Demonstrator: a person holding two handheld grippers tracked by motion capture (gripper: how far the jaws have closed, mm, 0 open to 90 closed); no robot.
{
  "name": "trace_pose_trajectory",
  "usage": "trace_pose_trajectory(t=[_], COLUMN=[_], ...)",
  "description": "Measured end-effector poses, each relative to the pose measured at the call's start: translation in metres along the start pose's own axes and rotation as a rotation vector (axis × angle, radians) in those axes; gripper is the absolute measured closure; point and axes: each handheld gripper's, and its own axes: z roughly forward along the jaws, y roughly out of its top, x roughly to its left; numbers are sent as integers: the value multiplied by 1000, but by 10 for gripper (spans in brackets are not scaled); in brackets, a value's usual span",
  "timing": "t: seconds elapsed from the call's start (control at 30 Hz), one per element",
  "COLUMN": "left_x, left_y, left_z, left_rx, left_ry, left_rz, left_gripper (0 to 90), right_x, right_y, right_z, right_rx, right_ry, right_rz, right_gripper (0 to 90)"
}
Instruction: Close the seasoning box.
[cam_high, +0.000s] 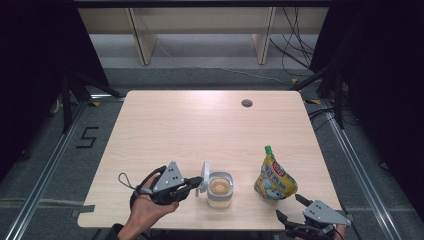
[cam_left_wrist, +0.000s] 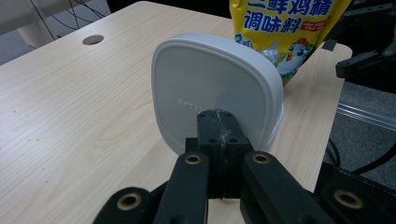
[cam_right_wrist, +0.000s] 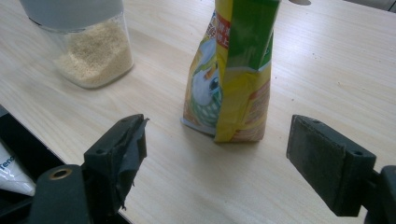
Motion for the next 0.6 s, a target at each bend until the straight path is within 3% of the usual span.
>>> trace_pose_trajectory(t=[0.03,0.17,0.23,0.3,0.33,0.37,0.4,0.47,0.6], left_x=[-2,-5,-8,-8,-10,-10,-9,-9,-5], left_y=[1,4,6,8,9,10,10,10,4], left_z=[1,7,9,9,10,9,8,6,0], left_rx=[4,4,5,6,5,1,2,1,-12], left_ry=[-6,-20,-43,-35,-49,-46,-42,-44,-48], left_rz=[-14,13,4,8,-12,-6,4,4,-26], left_gripper=[891,891,891,891,891,891,891,890,854], right_x=[0,0,0,0,0,-1,0,-2,-1], right_y=[0,0,0,0,0,0,0,0,0], right_z=[0,0,0,0,0,1,1,1,0], right_rx=[-1,0,-1,-3,-3,-10,-1,-13,1], right_ry=[0,0,1,0,1,8,21,6,7], right_rz=[-2,0,0,-4,-4,-20,1,-22,-10], right_gripper=[208,208,208,208,208,208,209,209,209])
